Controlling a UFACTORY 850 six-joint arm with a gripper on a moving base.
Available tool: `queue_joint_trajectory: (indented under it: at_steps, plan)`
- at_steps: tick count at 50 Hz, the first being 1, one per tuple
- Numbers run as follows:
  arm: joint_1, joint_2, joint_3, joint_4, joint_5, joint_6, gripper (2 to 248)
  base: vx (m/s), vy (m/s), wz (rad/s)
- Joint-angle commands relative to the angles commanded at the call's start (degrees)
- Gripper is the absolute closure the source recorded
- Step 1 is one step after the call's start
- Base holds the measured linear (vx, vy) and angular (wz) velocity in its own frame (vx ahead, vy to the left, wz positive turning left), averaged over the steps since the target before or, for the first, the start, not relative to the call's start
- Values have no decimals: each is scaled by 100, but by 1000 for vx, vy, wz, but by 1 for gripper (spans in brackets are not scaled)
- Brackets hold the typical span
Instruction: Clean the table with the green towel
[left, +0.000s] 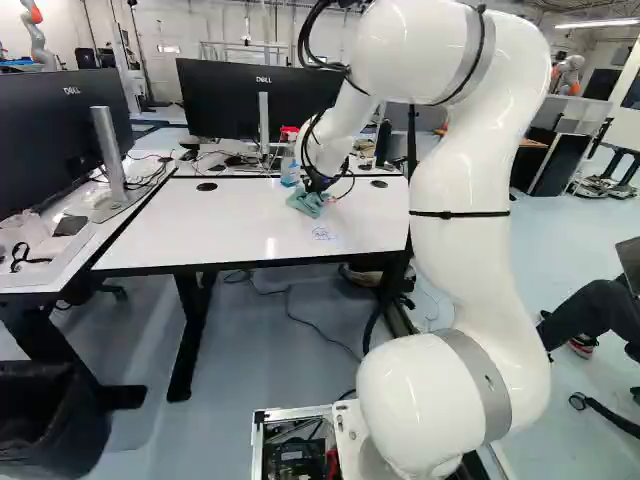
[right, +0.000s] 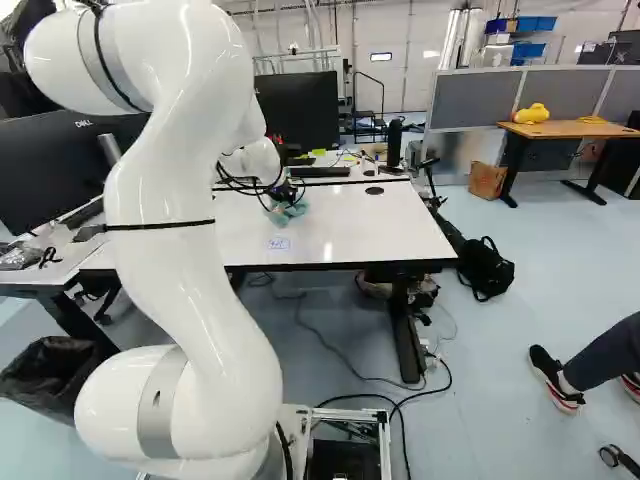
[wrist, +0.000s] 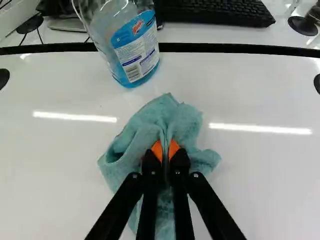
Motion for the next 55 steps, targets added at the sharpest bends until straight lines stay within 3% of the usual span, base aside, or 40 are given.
queue_joint_trajectory:
  at_steps: [21, 41, 55]
  plan:
    - [245, -81, -108, 0, 0, 0, 215, 0, 0, 0]
    - [348, 341, 446, 0, 0, 0, 215, 0, 0, 0]
    - [313, 671, 868, 0, 0, 0, 215, 0, 0, 0]
